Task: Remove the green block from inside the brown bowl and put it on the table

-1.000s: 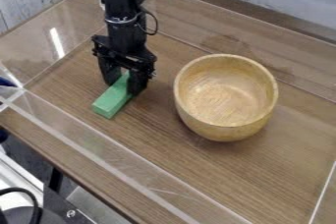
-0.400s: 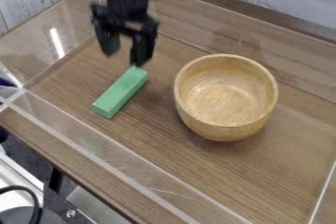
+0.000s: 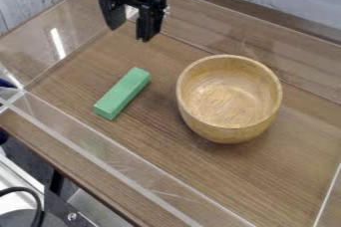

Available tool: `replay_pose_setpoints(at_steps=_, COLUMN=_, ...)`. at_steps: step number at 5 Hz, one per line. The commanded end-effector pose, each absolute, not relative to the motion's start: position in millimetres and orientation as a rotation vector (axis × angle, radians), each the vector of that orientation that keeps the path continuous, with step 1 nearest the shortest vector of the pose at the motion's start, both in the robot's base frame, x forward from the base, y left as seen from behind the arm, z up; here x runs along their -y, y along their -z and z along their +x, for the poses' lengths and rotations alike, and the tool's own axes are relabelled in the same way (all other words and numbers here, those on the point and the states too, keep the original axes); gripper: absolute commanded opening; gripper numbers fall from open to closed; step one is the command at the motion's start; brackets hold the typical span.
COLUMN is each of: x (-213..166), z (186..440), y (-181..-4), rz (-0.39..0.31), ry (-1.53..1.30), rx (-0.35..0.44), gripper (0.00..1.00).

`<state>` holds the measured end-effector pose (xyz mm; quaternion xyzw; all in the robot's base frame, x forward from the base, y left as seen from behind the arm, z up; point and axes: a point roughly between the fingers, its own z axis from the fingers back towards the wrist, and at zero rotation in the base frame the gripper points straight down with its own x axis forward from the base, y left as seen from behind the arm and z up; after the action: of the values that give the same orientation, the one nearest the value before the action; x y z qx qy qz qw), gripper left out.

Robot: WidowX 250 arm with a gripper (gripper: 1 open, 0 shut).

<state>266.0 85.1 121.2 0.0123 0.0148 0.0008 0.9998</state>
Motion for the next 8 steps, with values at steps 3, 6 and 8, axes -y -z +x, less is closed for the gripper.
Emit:
replay_pose_setpoints(at_steps=3, x=-89.5, z=262.9, y=-113.1, rz=0.079, ry=0.031, rx=-0.015, gripper=1.00)
replay_pose_setpoints(at_steps=6, x=-92.1, z=259.3, y=-94.7, rz=0.080, ry=0.030, rx=-0.044, gripper=1.00)
replay_pose_setpoints(at_steps=8, x=-94.0, z=256.5, y=-87.0, rz=0.076, ry=0.028, rx=-0.057, gripper=1.00)
